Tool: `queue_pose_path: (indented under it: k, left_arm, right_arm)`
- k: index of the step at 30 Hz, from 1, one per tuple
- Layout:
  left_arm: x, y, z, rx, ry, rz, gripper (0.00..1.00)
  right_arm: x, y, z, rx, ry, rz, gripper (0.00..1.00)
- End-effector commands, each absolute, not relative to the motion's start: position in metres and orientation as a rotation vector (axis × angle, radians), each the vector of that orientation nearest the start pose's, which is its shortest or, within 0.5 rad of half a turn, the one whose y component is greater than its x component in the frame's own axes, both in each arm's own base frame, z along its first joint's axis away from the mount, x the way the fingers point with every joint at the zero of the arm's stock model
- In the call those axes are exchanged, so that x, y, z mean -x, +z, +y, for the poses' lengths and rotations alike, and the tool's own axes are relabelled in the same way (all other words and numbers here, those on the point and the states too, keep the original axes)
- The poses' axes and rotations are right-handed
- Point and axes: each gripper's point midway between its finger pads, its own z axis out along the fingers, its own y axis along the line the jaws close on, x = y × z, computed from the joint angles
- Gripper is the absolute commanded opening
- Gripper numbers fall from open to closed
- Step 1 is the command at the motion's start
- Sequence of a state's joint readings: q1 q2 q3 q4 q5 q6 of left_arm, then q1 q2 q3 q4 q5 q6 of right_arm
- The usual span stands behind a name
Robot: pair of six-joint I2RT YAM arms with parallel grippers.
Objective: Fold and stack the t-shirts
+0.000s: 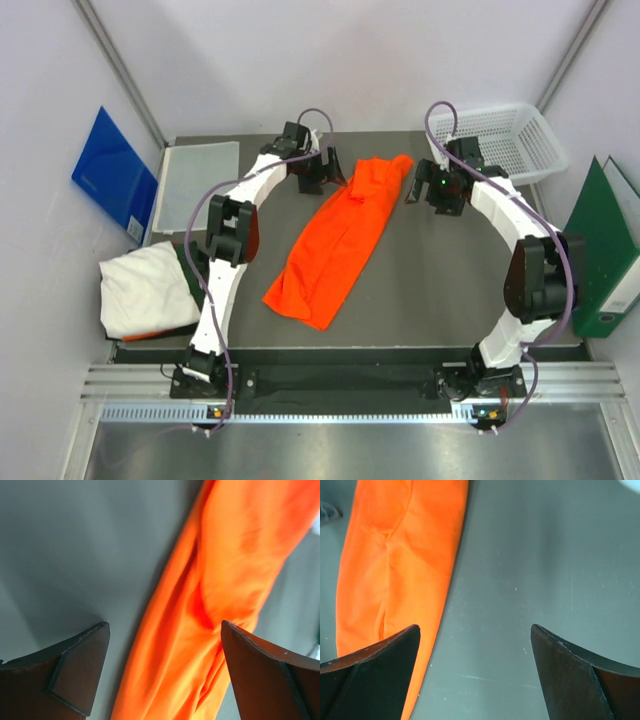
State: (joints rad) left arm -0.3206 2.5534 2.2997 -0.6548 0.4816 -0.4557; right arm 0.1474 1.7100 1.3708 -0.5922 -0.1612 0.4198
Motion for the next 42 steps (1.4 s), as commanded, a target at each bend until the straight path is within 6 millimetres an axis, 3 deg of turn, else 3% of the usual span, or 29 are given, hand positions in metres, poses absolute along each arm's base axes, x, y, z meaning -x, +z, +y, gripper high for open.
queue_pose_path:
  k: [1, 4, 8, 10, 14, 15, 16, 20, 25, 27, 29, 30, 32, 34, 35, 36, 38, 39, 41, 42]
  left_arm:
    - [-0.540, 0.049, -0.320, -0.095, -1.068, 2.516, 0.94]
    - [-0.539, 0.040, -0.335, -0.094, -1.122, 2.506, 0.79]
    - [-0.542, 0.029, -0.348, -0.056, -1.174, 2.494, 0.45]
    - [-0.546, 0.026, -0.353, -0.039, -1.195, 2.488, 0.38]
    - [-0.561, 0.034, -0.344, 0.012, -1.179, 2.450, 0.15]
    - [-0.567, 0.033, -0.333, 0.059, -1.171, 2.450, 0.08]
    - [-0.576, 0.045, -0.328, 0.074, -1.171, 2.407, 0.00]
    - [-0.601, 0.061, -0.281, 0.198, -1.129, 2.347, 0.00]
    - [-0.626, 0.079, -0.205, 0.310, -1.022, 2.294, 0.00]
    - [-0.628, 0.078, -0.174, 0.363, -0.974, 2.299, 0.00]
    - [-0.623, 0.068, -0.157, 0.406, -0.942, 2.322, 0.00]
    - [-0.623, 0.073, -0.145, 0.429, -0.917, 2.317, 0.00]
    - [-0.612, 0.064, -0.135, 0.460, -0.892, 2.351, 0.00]
    - [-0.606, 0.076, -0.134, 0.441, -0.895, 2.336, 0.00]
    - [-0.599, 0.073, -0.134, 0.440, -0.895, 2.357, 0.51]
    - [-0.594, 0.086, -0.135, 0.425, -0.887, 2.351, 0.98]
    - [-0.584, 0.093, -0.134, 0.385, -0.851, 2.360, 0.99]
    - [-0.580, 0.121, -0.135, 0.347, -0.835, 2.322, 0.99]
    - [-0.566, 0.130, -0.133, 0.309, -0.773, 2.330, 0.99]
    - [-0.560, 0.154, -0.132, 0.284, -0.759, 2.301, 0.99]
  right_arm:
    - [-0.411, 0.151, 0.103, -0.283, 0.434, 2.446, 0.91]
    - [-0.408, 0.151, 0.101, -0.291, 0.428, 2.442, 0.91]
    - [-0.404, 0.154, 0.100, -0.292, 0.419, 2.442, 0.91]
    - [-0.403, 0.156, 0.099, -0.294, 0.414, 2.440, 0.91]
    - [-0.400, 0.156, 0.099, -0.283, 0.414, 2.450, 0.91]
    - [-0.400, 0.156, 0.100, -0.278, 0.417, 2.451, 0.91]
    - [-0.400, 0.155, 0.100, -0.277, 0.421, 2.453, 0.91]
    - [-0.394, 0.147, 0.101, -0.287, 0.436, 2.466, 0.91]
    - [-0.389, 0.135, 0.108, -0.286, 0.470, 2.488, 0.91]
    - [-0.387, 0.131, 0.112, -0.278, 0.484, 2.498, 0.91]
    - [-0.388, 0.129, 0.114, -0.276, 0.493, 2.503, 0.91]
    - [-0.390, 0.127, 0.116, -0.269, 0.497, 2.506, 0.91]
    - [-0.391, 0.128, 0.120, -0.258, 0.505, 2.506, 0.91]
    - [-0.392, 0.127, 0.126, -0.239, 0.520, 2.514, 0.91]
    - [-0.393, 0.130, 0.129, -0.225, 0.524, 2.509, 0.91]
    - [-0.392, 0.129, 0.134, -0.200, 0.530, 2.518, 0.92]
    - [-0.392, 0.135, 0.143, -0.143, 0.534, 2.513, 0.95]
    - [-0.390, 0.137, 0.151, -0.110, 0.536, 2.513, 1.00]
    - [-0.386, 0.140, 0.163, -0.066, 0.576, 2.511, 1.00]
    - [-0.382, 0.139, 0.172, -0.042, 0.603, 2.521, 1.00]
